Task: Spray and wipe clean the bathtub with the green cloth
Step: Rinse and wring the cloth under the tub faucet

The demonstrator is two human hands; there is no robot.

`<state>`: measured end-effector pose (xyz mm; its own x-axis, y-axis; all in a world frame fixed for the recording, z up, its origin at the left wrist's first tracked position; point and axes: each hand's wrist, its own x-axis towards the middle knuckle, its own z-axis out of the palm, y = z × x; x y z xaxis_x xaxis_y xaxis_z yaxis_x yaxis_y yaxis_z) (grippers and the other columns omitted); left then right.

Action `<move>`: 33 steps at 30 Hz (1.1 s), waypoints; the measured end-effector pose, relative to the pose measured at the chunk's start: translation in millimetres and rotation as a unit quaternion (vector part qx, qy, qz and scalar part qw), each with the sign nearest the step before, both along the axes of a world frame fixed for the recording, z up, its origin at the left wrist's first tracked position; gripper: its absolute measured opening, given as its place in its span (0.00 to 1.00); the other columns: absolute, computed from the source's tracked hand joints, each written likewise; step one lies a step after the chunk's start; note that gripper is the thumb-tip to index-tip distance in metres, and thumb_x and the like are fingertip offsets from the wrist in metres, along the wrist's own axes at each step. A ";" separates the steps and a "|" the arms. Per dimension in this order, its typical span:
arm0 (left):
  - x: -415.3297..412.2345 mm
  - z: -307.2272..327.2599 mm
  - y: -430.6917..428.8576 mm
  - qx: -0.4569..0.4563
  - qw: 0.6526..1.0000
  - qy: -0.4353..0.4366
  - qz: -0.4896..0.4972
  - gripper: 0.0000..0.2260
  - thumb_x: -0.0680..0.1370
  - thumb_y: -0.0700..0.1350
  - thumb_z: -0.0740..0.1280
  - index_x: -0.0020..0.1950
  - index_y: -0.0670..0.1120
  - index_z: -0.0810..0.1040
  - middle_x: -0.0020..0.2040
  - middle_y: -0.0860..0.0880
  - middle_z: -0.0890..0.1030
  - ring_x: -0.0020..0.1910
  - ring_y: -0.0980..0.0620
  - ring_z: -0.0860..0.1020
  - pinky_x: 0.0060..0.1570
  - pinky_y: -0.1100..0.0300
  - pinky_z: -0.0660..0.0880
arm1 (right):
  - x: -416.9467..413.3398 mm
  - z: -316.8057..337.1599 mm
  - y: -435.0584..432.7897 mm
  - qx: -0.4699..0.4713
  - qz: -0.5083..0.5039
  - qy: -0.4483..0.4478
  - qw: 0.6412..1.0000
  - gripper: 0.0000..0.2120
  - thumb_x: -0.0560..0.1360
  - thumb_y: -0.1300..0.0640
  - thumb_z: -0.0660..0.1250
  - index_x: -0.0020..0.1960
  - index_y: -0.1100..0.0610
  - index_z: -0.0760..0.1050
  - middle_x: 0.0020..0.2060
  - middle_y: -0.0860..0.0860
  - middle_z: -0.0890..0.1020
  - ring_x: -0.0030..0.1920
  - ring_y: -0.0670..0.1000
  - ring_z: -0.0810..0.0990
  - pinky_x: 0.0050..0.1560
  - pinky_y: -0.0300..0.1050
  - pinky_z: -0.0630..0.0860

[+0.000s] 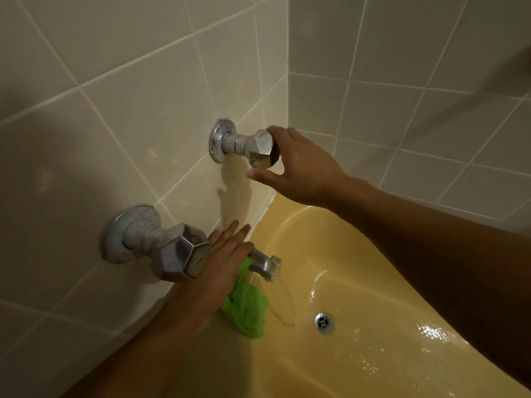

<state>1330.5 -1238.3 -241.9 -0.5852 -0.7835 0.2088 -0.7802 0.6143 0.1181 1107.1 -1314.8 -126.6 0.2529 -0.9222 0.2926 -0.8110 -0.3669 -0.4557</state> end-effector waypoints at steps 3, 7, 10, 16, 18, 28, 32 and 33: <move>2.2 -0.8 14.2 -0.021 0.999 0.048 -0.004 0.20 0.69 0.31 0.68 0.60 0.40 0.84 0.65 0.40 0.82 0.66 0.36 0.79 0.65 0.37 0.76 | -1.7 2.0 -2.8 -0.015 -0.009 0.012 1.000 0.25 0.78 0.33 0.63 0.62 0.53 0.73 0.48 0.48 0.79 0.44 0.47 0.77 0.46 0.45 0.77; -2.0 4.1 13.2 -0.015 0.998 0.067 0.002 0.24 0.67 0.30 0.68 0.62 0.42 0.82 0.66 0.43 0.82 0.69 0.40 0.77 0.68 0.47 0.74 | 4.8 15.9 -0.1 0.203 0.012 -0.240 0.949 0.28 0.81 0.35 0.58 0.51 0.60 0.77 0.36 0.54 0.77 0.32 0.49 0.76 0.36 0.44 0.75; -5.8 5.2 8.7 0.018 0.999 0.045 0.006 0.32 0.58 0.27 0.79 0.61 0.42 0.83 0.63 0.42 0.83 0.65 0.37 0.80 0.64 0.39 0.73 | 2.1 22.4 -1.8 0.374 0.017 -0.359 0.855 0.30 0.81 0.33 0.57 0.55 0.61 0.77 0.37 0.52 0.74 0.34 0.50 0.73 0.36 0.45 0.74; -9.5 5.8 12.1 -0.024 0.999 0.024 -0.007 0.32 0.50 0.34 0.84 0.53 0.44 0.85 0.51 0.45 0.86 0.54 0.41 0.85 0.61 0.50 0.77 | 2.8 11.1 -3.7 0.055 -0.010 -0.142 0.988 0.33 0.77 0.34 0.66 0.73 0.55 0.67 0.60 0.52 0.78 0.53 0.50 0.79 0.49 0.47 0.81; -7.8 1.5 13.0 -0.035 0.999 0.009 -0.003 0.32 0.49 0.35 0.85 0.52 0.44 0.85 0.52 0.46 0.86 0.56 0.41 0.85 0.58 0.43 0.80 | 0.5 4.2 -7.2 -0.028 0.006 -0.039 0.999 0.29 0.77 0.35 0.67 0.68 0.55 0.73 0.53 0.50 0.79 0.49 0.48 0.77 0.51 0.50 0.80; -11.2 9.4 20.5 0.038 0.998 0.017 0.051 0.27 0.60 0.34 0.81 0.57 0.47 0.84 0.62 0.45 0.84 0.67 0.39 0.79 0.65 0.41 0.74 | 4.8 11.6 2.3 0.120 -0.013 -0.169 0.978 0.23 0.81 0.41 0.66 0.67 0.56 0.74 0.51 0.54 0.83 0.45 0.52 0.84 0.48 0.52 0.84; -17.6 28.9 28.1 0.112 0.982 0.118 0.095 0.23 0.73 0.32 0.72 0.64 0.53 0.80 0.63 0.49 0.81 0.65 0.45 0.78 0.64 0.44 0.77 | -8.0 2.1 40.6 0.140 -0.040 -0.170 0.975 0.33 0.79 0.41 0.68 0.80 0.49 0.61 0.66 0.54 0.76 0.60 0.52 0.79 0.58 0.49 0.78; -21.0 37.1 31.4 0.121 0.977 0.140 0.107 0.23 0.75 0.34 0.72 0.63 0.57 0.79 0.60 0.52 0.81 0.59 0.48 0.80 0.58 0.45 0.80 | -14.3 -3.7 57.8 0.145 -0.046 -0.172 0.973 0.34 0.79 0.41 0.69 0.80 0.47 0.60 0.68 0.53 0.75 0.61 0.51 0.77 0.59 0.49 0.77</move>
<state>1309.5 -1206.9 -204.8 -0.3491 -0.9280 0.1302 -0.8044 0.3681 0.4664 1092.7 -1257.0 -130.3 0.0981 -0.9927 0.0701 -0.6154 -0.1159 -0.7797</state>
